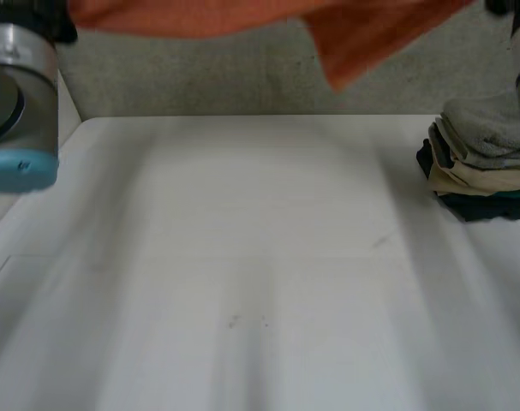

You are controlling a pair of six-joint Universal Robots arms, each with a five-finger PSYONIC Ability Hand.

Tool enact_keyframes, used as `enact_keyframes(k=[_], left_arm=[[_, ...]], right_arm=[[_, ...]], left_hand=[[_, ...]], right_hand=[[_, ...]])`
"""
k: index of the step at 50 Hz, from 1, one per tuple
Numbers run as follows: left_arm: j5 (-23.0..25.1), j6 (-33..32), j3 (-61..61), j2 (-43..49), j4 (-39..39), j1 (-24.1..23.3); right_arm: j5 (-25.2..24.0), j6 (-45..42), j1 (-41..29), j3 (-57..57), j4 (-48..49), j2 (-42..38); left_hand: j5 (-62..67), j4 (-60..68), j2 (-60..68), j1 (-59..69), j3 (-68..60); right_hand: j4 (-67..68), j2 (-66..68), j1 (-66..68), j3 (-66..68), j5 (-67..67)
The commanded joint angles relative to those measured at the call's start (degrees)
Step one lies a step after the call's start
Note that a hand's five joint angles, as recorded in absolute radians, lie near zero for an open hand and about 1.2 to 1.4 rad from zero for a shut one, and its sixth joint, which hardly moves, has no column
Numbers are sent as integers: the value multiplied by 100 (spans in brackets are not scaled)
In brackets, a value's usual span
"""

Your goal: Fold the laundry.

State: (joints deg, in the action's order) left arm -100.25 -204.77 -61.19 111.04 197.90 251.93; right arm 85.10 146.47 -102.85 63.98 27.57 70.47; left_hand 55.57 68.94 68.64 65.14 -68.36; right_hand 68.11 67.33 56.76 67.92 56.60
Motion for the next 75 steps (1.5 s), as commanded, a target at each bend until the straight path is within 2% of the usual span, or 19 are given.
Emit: enact_keyframes(k=[1,8,15,18,19,23,26,27,31,37,44,47,52,55,63,67,75], left_arm=[[40,482,-1763,-996,-612,-21],[93,491,-2590,-1673,-815,-108],[269,509,-2732,-1577,-815,-170],[339,509,-2714,-990,-771,-179],[330,509,-2679,-814,-762,-170],[330,535,-2512,47,-780,-118],[339,544,-2354,602,-806,-126],[357,535,-2310,803,-806,-152],[383,509,-2248,1024,-806,-161],[445,526,-2309,850,-815,-135],[541,509,-3134,-274,-789,-65],[1005,465,-3871,-950,-780,5],[1621,403,-4690,-1462,-806,172],[1885,133,-5120,-1629,-806,417],[2438,-1063,-5719,-1542,-789,1007],[2668,-1188,-5737,-1279,-762,1078],[2756,-1196,-5650,-883,-525,1262]], right_arm=[[-301,-66,90,1160,-1235,572],[-380,-22,99,1529,-1956,942],[-415,-40,81,1714,-2159,907],[-424,-31,90,1784,-2142,706],[-424,-31,81,1811,-2133,348],[-381,-31,20,1820,-2159,-234],[-354,-31,11,1872,-2151,-376],[-354,-31,2,1951,-2107,-463],[-336,-31,2,2022,-2054,-692],[-301,-22,55,2022,-1958,-737],[155,-22,81,2040,-1527,-745],[305,-75,64,2048,-1351,-798],[305,-101,37,2040,-1368,-947],[279,-58,55,2013,-1360,-956],[288,-49,81,1934,-1360,-930],[279,-66,81,1934,-1360,-948],[288,-49,81,1952,-1395,-948]], left_hand=[[1443,1106,1136,1486,-1164],[1443,1106,1136,1486,-1164],[1443,1106,1136,1486,-1164],[1443,1106,1136,1486,-1164],[1443,1106,1136,1486,-1164],[1443,1106,1136,1486,-1164],[1379,1042,1071,1422,-1100],[-187,-524,-495,-144,466],[-3980,-4317,-4288,-3937,4259],[-4156,-4493,-4463,-4113,4435],[-4022,-4358,-4329,-3979,4300],[-3788,-4124,-4095,-3744,4066],[-3601,-3938,-3908,-3558,3880],[-3601,-3938,-3908,-3558,3880],[-3635,-3971,-3942,-3591,3913],[-3584,-3921,-3892,-3541,3863],[-2946,-3283,-3253,-2903,3225]], right_hand=[[1189,1267,2324,1208,1340],[1189,1267,2324,1208,1340],[1189,1267,2324,1208,1340],[1189,1267,2324,1208,1340],[1189,1267,2324,1208,1340],[1189,1267,2324,1208,1340],[1189,1267,2324,1208,1340],[1189,1267,2324,1208,1340],[1189,1267,2324,1208,1340],[1189,1267,2324,1208,1340],[1189,1267,2324,1208,1340],[1189,1267,2324,1208,1340],[1189,1267,2324,1208,1340],[1189,1267,2324,1208,1340],[1189,1267,2324,1208,1340],[1189,1267,2324,1208,1340],[1189,1267,2324,1208,1340]])
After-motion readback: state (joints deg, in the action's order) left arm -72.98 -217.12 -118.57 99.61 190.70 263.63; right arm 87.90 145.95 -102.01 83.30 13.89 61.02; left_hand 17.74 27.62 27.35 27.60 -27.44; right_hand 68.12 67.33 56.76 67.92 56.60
